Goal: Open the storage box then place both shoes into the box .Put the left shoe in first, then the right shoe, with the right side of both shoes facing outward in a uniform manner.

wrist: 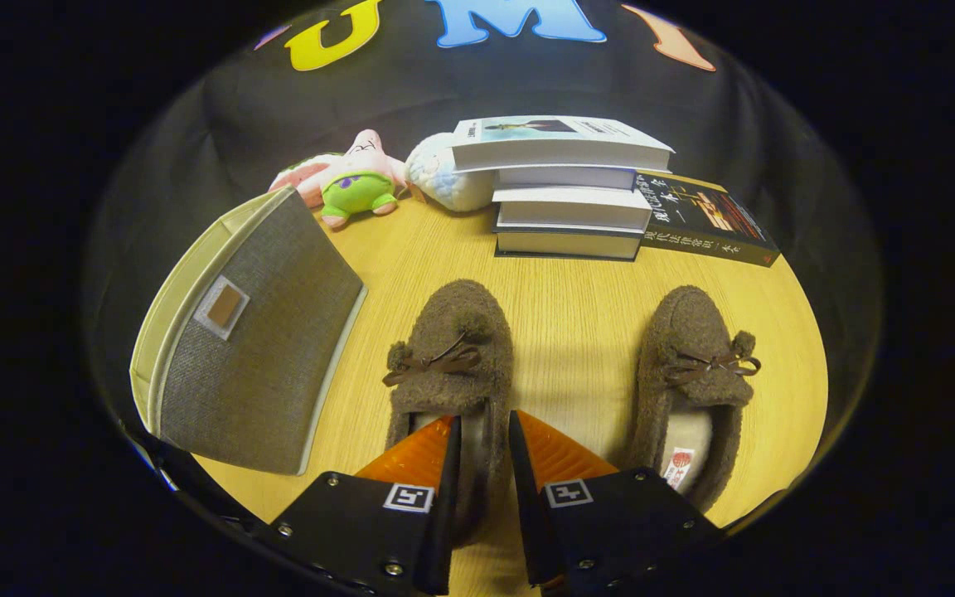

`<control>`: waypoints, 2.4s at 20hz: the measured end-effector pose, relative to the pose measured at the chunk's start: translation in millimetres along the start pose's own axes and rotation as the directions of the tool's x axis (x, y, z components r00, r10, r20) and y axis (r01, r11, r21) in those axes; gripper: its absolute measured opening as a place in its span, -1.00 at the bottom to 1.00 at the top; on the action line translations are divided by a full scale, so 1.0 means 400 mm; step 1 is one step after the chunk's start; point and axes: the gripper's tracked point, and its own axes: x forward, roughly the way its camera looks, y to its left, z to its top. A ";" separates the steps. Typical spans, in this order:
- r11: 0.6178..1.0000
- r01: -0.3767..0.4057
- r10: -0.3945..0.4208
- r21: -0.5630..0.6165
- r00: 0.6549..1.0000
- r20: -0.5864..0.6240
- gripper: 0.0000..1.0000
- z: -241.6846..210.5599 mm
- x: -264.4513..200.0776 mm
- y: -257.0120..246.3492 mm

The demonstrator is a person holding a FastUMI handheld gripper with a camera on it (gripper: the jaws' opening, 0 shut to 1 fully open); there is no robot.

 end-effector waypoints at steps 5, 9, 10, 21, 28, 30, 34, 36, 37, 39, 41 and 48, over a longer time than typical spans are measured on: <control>0.999 0.039 -0.037 0.026 0.997 -0.066 -0.31 -0.002 0.066 -0.024; 0.997 0.037 -0.030 0.067 0.995 -0.093 -0.87 -0.003 0.066 -0.018; 0.997 0.030 -0.023 0.066 0.995 -0.100 -0.99 0.000 0.058 -0.013; 0.982 -0.027 0.028 0.185 1.000 0.001 -0.99 0.165 -0.182 0.066; 0.960 -0.171 0.154 0.222 0.984 0.091 -0.99 0.289 -0.307 0.242; 0.954 -0.210 0.192 0.216 0.976 0.102 -0.99 0.315 -0.312 0.306; 0.947 -0.258 0.247 0.194 0.966 0.077 -0.99 0.339 -0.277 0.442; 0.956 -0.238 0.233 0.174 0.971 0.049 -0.99 0.337 -0.237 0.496; 0.959 -0.234 0.230 0.160 0.972 0.038 -0.99 0.336 -0.211 0.528; 0.957 -0.233 0.237 0.175 0.972 -0.005 -0.99 0.313 -0.167 0.585; 0.960 -0.214 0.226 0.181 0.973 -0.050 -0.99 0.294 -0.121 0.624; 0.984 -0.067 0.101 0.167 0.975 -0.200 -0.99 0.221 0.052 0.689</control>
